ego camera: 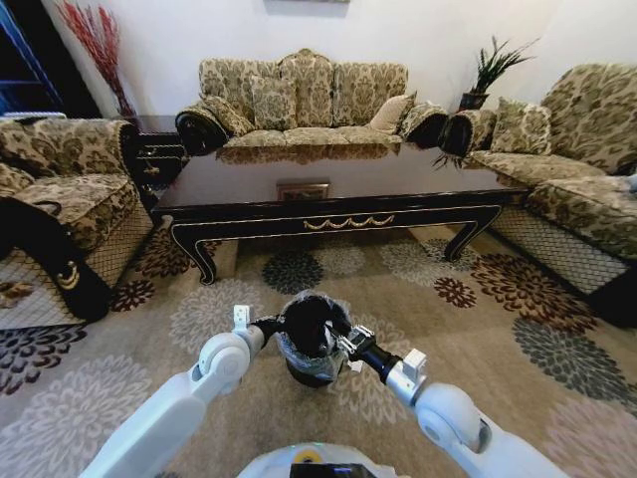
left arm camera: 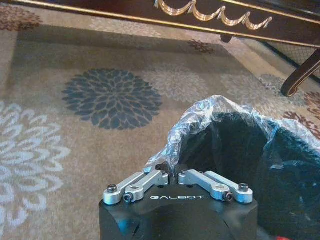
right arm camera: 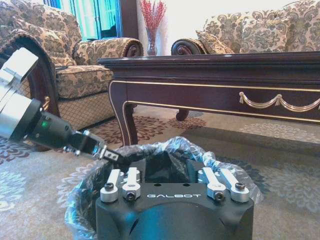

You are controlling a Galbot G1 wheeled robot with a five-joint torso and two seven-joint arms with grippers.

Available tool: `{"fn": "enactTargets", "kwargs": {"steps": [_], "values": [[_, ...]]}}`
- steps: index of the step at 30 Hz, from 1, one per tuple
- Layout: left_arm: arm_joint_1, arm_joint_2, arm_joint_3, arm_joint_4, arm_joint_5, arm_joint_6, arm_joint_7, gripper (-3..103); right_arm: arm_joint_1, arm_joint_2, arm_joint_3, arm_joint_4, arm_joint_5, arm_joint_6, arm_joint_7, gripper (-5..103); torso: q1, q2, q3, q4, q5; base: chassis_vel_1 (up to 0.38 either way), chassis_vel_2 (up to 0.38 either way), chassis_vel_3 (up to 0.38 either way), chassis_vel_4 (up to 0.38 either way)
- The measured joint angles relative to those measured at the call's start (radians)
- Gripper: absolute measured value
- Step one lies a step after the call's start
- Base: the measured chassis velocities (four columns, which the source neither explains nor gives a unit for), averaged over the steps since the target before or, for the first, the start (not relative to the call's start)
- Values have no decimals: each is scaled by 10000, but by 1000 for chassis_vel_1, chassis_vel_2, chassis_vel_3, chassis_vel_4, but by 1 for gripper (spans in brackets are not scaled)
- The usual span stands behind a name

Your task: Move to the front of the table and pick up the trash from the floor, then place it into the trash bin.

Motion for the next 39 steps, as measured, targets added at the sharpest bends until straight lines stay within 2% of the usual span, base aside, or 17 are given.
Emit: {"fn": "enactTargets", "kwargs": {"steps": [3,5,8,11,13,28,39], "values": [[119,21,-20,-39,42,0,6,4,-26,23,18,6,15,-8,26,66,0,0,0,0,0,0,0,0,0],[142,26,-29,-46,60,0,6,4,-31,35,20,5,18,-10,38,66,0,0,0,0,0,0,0,0,0],[190,47,-105,-70,87,1,8,4,-31,95,28,4,64,-15,106,82,0,0,0,0,0,0,0,0,0],[218,91,-224,-68,82,1,35,4,-48,155,68,6,100,-22,175,88,0,0,0,0,-1,0,0,0,0],[248,179,-512,-28,18,1,67,4,-111,244,156,36,156,-22,256,99,0,0,0,-1,0,0,0,0,0],[961,220,-1538,-19,144,-139,205,4,194,473,723,-567,419,174,524,100,0,0,0,-1,-1,0,0,0,0],[1708,408,-2856,-35,14,-191,518,4,692,991,852,-2405,491,535,696,100,0,0,0,-1,0,0,0,0,0]]}}
